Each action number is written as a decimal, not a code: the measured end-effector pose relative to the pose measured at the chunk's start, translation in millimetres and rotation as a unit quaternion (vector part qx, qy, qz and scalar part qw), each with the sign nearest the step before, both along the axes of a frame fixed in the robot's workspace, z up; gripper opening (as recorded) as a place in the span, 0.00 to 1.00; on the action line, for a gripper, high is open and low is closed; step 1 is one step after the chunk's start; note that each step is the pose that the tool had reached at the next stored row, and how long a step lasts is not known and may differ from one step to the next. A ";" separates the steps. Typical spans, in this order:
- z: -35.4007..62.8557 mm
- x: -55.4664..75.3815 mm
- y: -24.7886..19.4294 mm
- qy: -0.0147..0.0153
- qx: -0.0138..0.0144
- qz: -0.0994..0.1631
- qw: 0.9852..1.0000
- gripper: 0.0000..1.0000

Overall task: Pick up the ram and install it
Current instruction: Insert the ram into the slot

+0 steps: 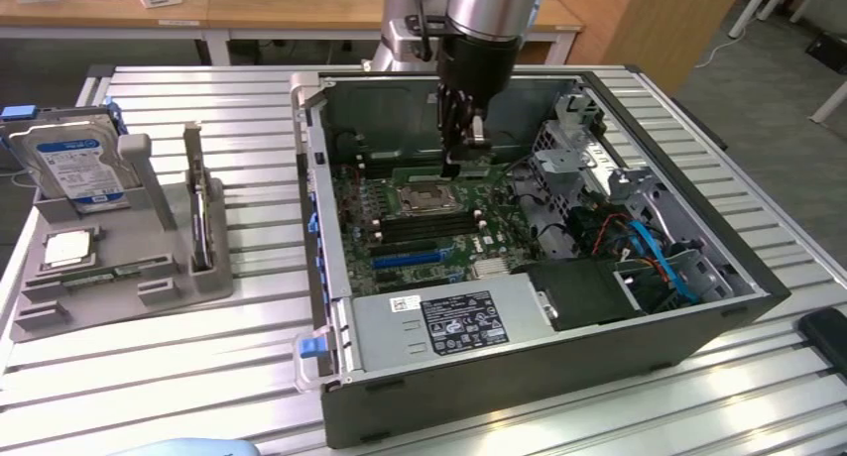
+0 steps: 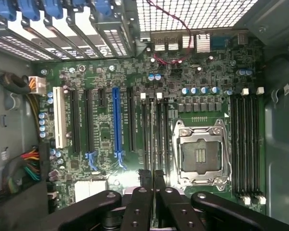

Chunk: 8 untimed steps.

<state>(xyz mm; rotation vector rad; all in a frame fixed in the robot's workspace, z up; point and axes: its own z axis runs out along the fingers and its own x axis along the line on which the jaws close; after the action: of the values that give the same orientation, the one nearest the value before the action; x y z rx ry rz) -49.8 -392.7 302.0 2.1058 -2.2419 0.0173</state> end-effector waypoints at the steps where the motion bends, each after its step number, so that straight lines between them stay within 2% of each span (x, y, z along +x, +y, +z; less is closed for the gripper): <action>1: -1.3 0.0 0.6 0.000 0.000 0.000 1.000 0.13; 8: -10.4 0.0 2.2 0.000 -0.002 0.000 1.000 0.13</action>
<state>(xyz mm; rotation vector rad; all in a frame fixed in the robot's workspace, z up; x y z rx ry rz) -49.8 -390.5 291.6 2.1040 -2.2400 0.0213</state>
